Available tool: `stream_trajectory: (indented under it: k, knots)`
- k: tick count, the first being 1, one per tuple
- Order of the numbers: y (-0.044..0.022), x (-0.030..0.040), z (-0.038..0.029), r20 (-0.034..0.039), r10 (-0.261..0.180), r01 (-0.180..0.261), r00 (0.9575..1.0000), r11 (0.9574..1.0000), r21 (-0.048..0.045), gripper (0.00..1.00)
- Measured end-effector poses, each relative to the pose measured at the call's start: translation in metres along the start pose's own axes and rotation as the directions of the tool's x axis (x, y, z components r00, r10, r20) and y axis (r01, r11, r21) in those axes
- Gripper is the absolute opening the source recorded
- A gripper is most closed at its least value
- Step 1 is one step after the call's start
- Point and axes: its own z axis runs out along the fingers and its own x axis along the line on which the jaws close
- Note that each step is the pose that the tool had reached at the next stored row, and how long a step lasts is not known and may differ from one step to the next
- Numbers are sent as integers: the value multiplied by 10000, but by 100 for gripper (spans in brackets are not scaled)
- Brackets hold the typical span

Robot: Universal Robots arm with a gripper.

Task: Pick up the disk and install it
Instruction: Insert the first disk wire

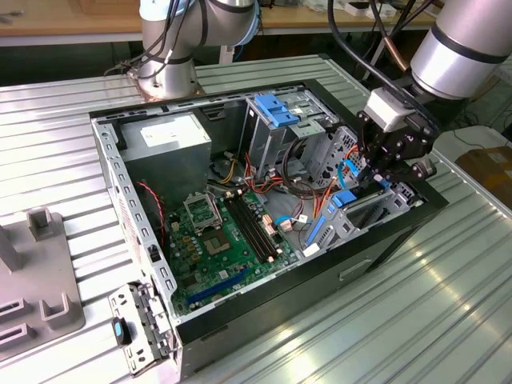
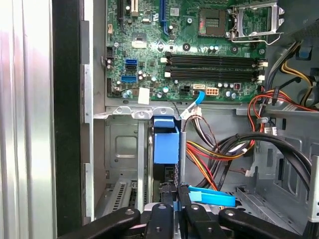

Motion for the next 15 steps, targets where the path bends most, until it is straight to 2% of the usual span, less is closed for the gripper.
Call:
stream_trajectory:
  k: [11, 15]
  knots:
    - [-11, 1, 38, 14, -140, 140, 9999, 9999, -4, 16]
    - [-11, 6, 29, 8, -141, 141, 9999, 9999, -4, 16]
